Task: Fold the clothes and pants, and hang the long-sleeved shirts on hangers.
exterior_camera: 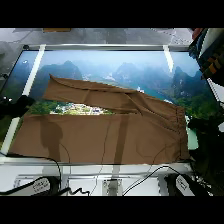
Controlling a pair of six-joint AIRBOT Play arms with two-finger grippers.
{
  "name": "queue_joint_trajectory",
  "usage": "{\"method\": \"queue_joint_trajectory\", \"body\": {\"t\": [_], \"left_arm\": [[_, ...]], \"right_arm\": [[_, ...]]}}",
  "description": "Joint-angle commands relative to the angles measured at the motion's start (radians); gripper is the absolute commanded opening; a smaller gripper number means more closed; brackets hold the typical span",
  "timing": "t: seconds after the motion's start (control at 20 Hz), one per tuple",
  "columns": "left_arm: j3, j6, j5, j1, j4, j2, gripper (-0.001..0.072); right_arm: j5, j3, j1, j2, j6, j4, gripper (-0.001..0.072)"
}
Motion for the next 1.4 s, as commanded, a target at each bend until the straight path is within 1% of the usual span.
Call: {"method": "queue_joint_trajectory", "body": {"t": [0.0,0.05,0.15,0.25,0.35,0.4,0.45,0.5,0.55,0.75,0.9,0.95,1.0,1.05,1.15,1.2,1.3,1.35], "left_arm": [[0.093,0.013,0.141,-0.123,-0.080,-0.162,0.0621],[0.117,0.011,0.177,-0.149,-0.080,-0.207,0.0620],[0.162,-0.043,0.225,-0.180,-0.079,-0.287,0.0620],[0.190,-0.047,0.218,-0.185,-0.078,-0.343,0.0619],[0.192,-0.047,0.219,-0.178,-0.071,-0.359,0.0618],[0.193,-0.048,0.228,-0.173,-0.056,-0.359,0.0616],[0.195,-0.060,0.228,-0.170,-0.031,-0.359,0.0594],[0.195,-0.089,0.230,-0.168,0.008,-0.360,0.0580],[0.195,-0.115,0.230,-0.168,0.037,-0.364,0.0580],[0.200,-0.119,0.236,-0.178,0.034,-0.397,0.0580],[0.213,-0.118,0.270,-0.196,0.031,-0.425,0.0577],[0.223,-0.117,0.282,-0.205,0.031,-0.435,0.0571],[0.234,-0.117,0.298,-0.217,0.035,-0.449,0.0530],[0.245,-0.118,0.317,-0.227,0.035,-0.463,0.0529],[0.265,-0.118,0.360,-0.246,0.035,-0.494,0.0459],[0.266,-0.118,0.391,-0.254,0.034,-0.499,0.0437],[0.270,-0.117,0.433,-0.257,0.035,-0.498,0.0169],[0.282,-0.115,0.431,-0.257,0.035,-0.498,0.0045]], "right_arm": [[-0.138,0.001,0.000,-0.063,0.002,0.126,0.0689],[-0.163,0.001,0.000,-0.063,0.002,0.130,0.0689],[-0.174,0.006,0.000,-0.063,0.002,0.128,0.0689],[-0.175,0.008,0.000,-0.063,0.002,0.128,0.0688],[-0.175,0.008,0.000,-0.063,0.002,0.128,0.0680],[-0.176,0.008,0.000,-0.063,0.002,0.128,0.0664],[-0.179,0.008,0.000,-0.063,0.002,0.128,0.0665],[-0.179,0.008,0.000,-0.063,0.002,0.129,0.0665],[-0.179,0.008,0.000,-0.063,0.002,0.129,0.0664],[-0.179,0.008,0.000,-0.063,0.002,0.129,0.0664],[-0.175,0.008,0.000,-0.063,0.002,0.130,0.0663],[-0.170,0.008,0.000,-0.063,0.002,0.128,0.0663],[-0.159,0.008,0.000,-0.063,0.002,0.118,0.0663],[-0.150,0.008,0.000,-0.063,0.002,0.105,0.0663],[-0.140,0.008,-0.003,-0.064,0.011,0.059,0.0663],[-0.140,0.008,-0.023,-0.069,0.036,0.056,0.0662],[-0.137,0.010,-0.094,-0.096,0.052,0.084,0.0661],[-0.111,0.021,-0.131,-0.121,0.031,0.125,0.0661]]}}
